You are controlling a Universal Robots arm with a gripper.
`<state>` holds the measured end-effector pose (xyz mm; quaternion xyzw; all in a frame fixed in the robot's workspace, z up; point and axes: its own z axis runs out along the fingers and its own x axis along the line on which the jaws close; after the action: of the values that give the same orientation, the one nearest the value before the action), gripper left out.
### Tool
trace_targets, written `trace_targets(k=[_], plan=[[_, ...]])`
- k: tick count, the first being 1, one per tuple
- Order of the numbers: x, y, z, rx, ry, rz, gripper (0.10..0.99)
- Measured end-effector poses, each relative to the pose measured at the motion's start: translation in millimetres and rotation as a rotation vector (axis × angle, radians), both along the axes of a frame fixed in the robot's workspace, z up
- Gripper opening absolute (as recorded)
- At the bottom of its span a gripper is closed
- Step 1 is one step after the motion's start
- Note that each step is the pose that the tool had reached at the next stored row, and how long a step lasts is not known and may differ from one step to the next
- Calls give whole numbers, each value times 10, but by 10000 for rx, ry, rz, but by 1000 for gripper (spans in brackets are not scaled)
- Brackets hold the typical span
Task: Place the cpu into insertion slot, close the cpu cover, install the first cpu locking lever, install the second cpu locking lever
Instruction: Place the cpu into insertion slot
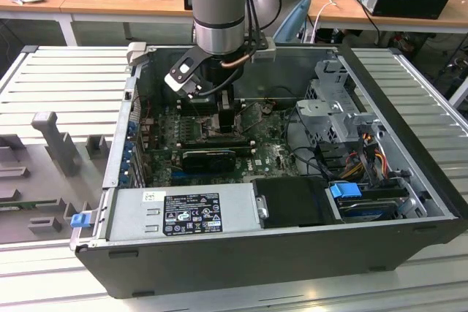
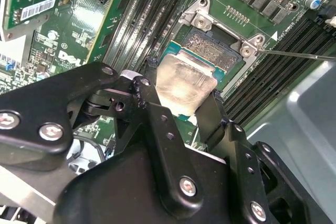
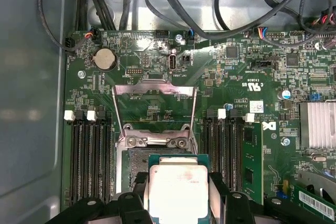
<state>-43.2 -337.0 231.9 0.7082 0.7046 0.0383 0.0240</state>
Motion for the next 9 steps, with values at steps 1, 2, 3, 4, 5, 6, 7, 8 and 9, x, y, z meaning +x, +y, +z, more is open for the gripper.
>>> trace_targets(k=[1, 2, 3, 4, 5, 6, 7, 8, 9], plan=[[0, 4, -5, 0, 2, 1, 541], [0, 7, -12, 0, 1, 0, 541], [-1, 14, -22, 0, 2, 1, 541], [-2, 26, -38, 2, 1, 2, 541], [-7, 34, -52, 2, 1, 2, 541], [-28, 41, -79, 2, 1, 1, 541], [-34, 46, -91, 2, 2, 1, 541], [-37, 52, -100, 2, 2, 2, 541], [-42, 59, -114, 2, 2, 1, 541]])
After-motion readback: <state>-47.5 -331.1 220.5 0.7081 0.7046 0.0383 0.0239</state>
